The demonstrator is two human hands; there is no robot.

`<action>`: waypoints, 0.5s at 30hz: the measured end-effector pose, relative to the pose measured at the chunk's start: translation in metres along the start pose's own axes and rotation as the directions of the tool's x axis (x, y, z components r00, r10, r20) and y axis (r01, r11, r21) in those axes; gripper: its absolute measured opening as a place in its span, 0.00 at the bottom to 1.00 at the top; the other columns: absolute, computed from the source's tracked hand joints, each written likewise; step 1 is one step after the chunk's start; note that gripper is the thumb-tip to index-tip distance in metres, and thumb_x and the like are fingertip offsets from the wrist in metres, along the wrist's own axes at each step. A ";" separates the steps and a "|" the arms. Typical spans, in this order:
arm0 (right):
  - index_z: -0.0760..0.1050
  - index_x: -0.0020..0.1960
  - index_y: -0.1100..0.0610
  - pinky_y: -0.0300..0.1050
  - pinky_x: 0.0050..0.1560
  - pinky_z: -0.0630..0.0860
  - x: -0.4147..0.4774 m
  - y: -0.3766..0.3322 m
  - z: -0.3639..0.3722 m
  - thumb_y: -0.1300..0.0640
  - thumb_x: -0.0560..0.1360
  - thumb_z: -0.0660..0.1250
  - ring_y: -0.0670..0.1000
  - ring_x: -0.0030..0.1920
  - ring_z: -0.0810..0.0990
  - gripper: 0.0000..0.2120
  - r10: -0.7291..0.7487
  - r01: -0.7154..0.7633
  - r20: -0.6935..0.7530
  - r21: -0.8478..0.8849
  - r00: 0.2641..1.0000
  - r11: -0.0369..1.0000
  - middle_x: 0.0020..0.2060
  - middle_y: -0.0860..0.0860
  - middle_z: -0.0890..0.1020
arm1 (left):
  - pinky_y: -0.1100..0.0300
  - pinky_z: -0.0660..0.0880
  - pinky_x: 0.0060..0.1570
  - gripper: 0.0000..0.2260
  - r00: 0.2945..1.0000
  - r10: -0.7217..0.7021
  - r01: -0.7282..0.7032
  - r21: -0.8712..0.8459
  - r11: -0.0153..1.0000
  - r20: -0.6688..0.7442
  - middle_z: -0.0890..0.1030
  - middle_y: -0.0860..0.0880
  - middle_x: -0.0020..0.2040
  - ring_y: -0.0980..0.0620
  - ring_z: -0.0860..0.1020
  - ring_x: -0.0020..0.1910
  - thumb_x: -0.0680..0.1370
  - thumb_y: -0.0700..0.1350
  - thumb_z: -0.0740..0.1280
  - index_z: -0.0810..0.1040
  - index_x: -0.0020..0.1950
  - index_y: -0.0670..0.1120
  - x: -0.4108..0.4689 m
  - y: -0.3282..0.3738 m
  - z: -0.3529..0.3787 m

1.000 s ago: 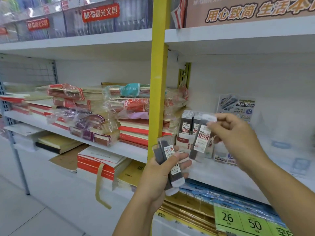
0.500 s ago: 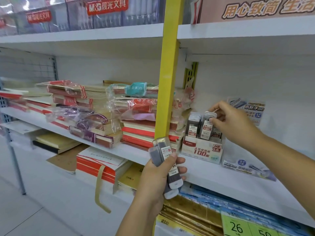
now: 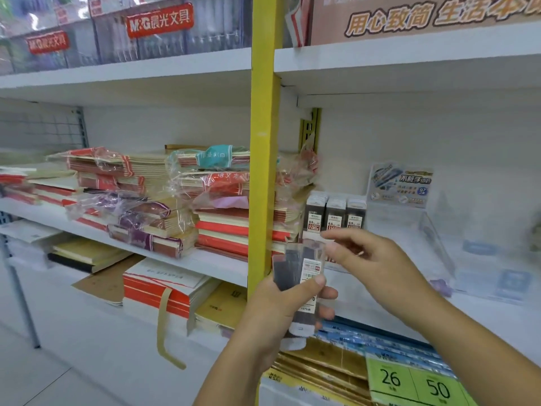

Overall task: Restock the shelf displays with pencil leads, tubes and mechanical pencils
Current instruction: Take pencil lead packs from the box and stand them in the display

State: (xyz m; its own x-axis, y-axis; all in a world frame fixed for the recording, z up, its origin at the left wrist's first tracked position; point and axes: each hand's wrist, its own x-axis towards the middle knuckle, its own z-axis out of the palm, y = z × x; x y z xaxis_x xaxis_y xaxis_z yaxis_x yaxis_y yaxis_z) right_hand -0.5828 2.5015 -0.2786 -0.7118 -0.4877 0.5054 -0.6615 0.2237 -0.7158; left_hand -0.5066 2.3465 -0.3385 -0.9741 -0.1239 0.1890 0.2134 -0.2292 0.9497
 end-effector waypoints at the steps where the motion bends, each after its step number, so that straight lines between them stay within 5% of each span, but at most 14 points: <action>1: 0.80 0.52 0.38 0.28 0.44 0.72 -0.005 0.000 0.005 0.46 0.72 0.70 0.38 0.46 0.78 0.09 0.032 -0.034 0.038 0.038 0.999 0.999 0.44 0.39 0.82 | 0.58 0.79 0.38 0.11 1.000 -0.004 0.003 0.039 0.999 0.026 0.87 0.43 0.48 0.49 0.84 0.39 0.72 0.55 0.76 0.83 0.52 0.56 0.000 -0.001 0.001; 5: 0.82 0.50 0.46 0.32 0.40 0.74 -0.016 0.007 0.006 0.55 0.71 0.74 0.41 0.40 0.80 0.09 0.131 -0.117 -0.060 0.201 0.989 0.973 0.42 0.45 0.84 | 0.59 0.78 0.36 0.11 0.995 -0.045 0.041 0.051 0.998 0.087 0.86 0.42 0.50 0.49 0.83 0.39 0.71 0.55 0.76 0.83 0.53 0.57 -0.003 -0.007 0.007; 9: 0.77 0.52 0.54 0.40 0.35 0.77 -0.012 0.010 -0.018 0.61 0.75 0.69 0.46 0.35 0.82 0.07 0.203 -0.129 -0.182 0.351 0.962 0.928 0.41 0.52 0.86 | 0.61 0.76 0.30 0.21 0.997 -0.068 0.066 0.035 0.997 0.043 0.86 0.43 0.50 0.52 0.81 0.32 0.71 0.52 0.77 0.79 0.61 0.47 -0.006 -0.011 0.000; 12: 0.73 0.54 0.55 0.44 0.38 0.81 -0.013 0.011 -0.030 0.64 0.76 0.67 0.50 0.35 0.83 0.08 0.205 -0.184 -0.042 0.298 0.978 0.937 0.40 0.52 0.86 | 0.62 0.73 0.26 0.25 0.993 -0.016 0.015 -0.009 1.000 -0.117 0.85 0.42 0.37 0.52 0.76 0.25 0.67 0.53 0.77 0.80 0.59 0.42 -0.004 -0.011 -0.007; 15: 0.79 0.49 0.47 0.46 0.46 0.80 -0.022 0.016 -0.030 0.63 0.74 0.70 0.47 0.39 0.83 0.11 0.169 -0.176 0.117 0.050 0.979 0.983 0.38 0.44 0.85 | 0.61 0.72 0.25 0.23 0.977 0.029 -0.034 -0.022 0.999 -0.210 0.77 0.42 0.28 0.50 0.73 0.24 0.65 0.55 0.77 0.81 0.55 0.45 -0.001 -0.008 -0.011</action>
State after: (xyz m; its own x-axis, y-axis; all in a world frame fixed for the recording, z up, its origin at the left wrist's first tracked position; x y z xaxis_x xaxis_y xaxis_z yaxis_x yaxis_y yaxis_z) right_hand -0.5846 2.5408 -0.2864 -0.7807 -0.5384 0.3172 -0.5134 0.2632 -0.8168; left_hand -0.5062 2.3383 -0.3494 -0.9303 -0.3302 0.1599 0.2482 -0.2456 0.9370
